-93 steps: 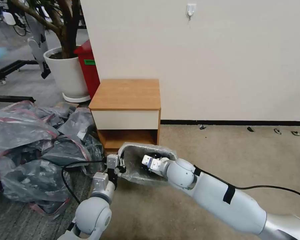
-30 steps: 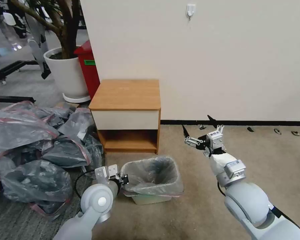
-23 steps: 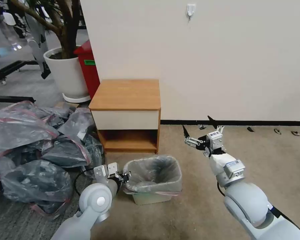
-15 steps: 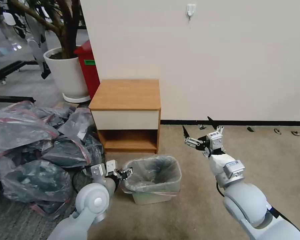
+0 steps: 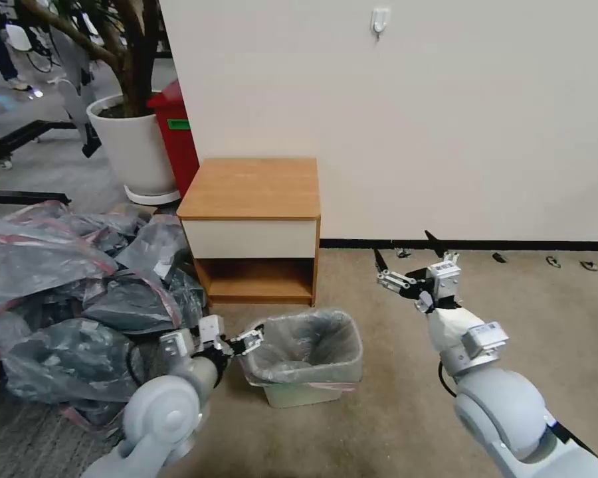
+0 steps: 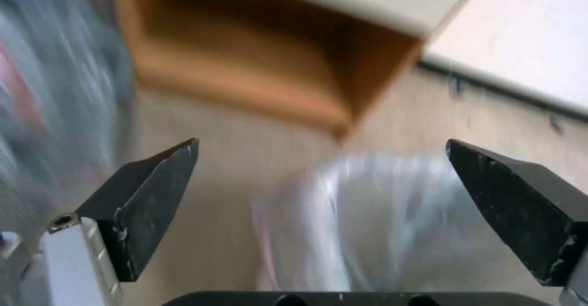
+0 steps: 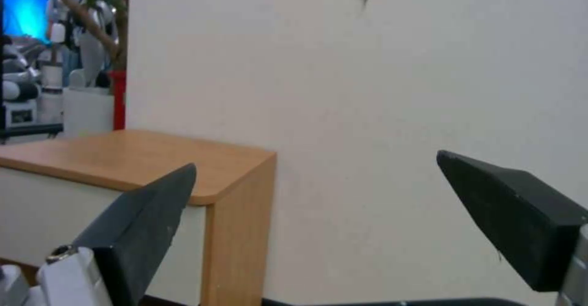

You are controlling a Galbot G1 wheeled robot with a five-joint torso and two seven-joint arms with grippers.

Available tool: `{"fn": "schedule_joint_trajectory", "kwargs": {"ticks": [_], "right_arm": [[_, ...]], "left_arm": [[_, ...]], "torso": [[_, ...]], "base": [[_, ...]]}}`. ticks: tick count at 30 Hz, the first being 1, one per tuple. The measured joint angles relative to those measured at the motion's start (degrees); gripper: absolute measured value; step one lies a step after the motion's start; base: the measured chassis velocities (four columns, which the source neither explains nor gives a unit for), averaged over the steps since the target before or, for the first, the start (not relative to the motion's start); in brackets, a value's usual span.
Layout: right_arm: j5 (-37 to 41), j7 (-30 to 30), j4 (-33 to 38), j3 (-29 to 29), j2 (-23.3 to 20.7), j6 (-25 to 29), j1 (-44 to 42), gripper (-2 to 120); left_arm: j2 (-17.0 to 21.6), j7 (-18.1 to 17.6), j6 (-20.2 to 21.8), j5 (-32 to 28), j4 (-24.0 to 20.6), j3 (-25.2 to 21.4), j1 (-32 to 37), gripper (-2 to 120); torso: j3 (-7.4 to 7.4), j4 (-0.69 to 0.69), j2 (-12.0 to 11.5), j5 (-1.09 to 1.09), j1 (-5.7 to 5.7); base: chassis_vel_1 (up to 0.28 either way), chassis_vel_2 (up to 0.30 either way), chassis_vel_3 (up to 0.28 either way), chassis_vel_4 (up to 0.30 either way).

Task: Pick up the garbage bag from the table and place it over the trash can.

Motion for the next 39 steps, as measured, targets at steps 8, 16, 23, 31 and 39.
{"fn": "schedule_joint_trajectory", "kwargs": {"ticks": [8,16,23,31,39], "right_arm": [[-1.56,-0.36,2.79,3.16,4.70,4.07,-6.50,100],[-5.87,-4.00,2.31,2.01,9.10,3.92,-10.13,100],[-4.70,-9.12,-0.52,2.19,10.59,1.11,-10.18,100],[-5.27,-9.53,-3.38,2.58,12.96,-1.33,-9.47,100],[-6.88,-8.44,-7.14,3.45,14.84,-1.36,-8.43,100]], "left_arm": [[-6.31,12.71,-22.41,30.85,-3.10,-9.09,11.21,100],[-12.79,14.09,-34.67,39.30,-2.30,-14.52,17.43,100],[-16.22,16.91,-39.88,40.91,2.50,-13.82,17.64,100],[-19.49,18.10,-42.77,43.03,5.95,-12.95,17.76,100],[-20.15,18.13,-44.52,43.97,9.64,-12.90,16.61,100]], "torso": [[0.00,0.02,0.00,-0.01,0.00],[0.00,0.01,0.00,-0.01,0.00],[0.00,0.00,0.00,-0.01,0.00],[0.00,0.00,0.00,0.00,0.00],[0.00,0.00,0.00,-0.01,0.00]], "base": [[0.000,0.000,0.000,0.000],[0.000,0.000,0.000,0.000],[0.000,0.000,0.000,0.000],[0.000,0.000,0.000,0.000],[0.000,0.000,0.000,0.000]]}}
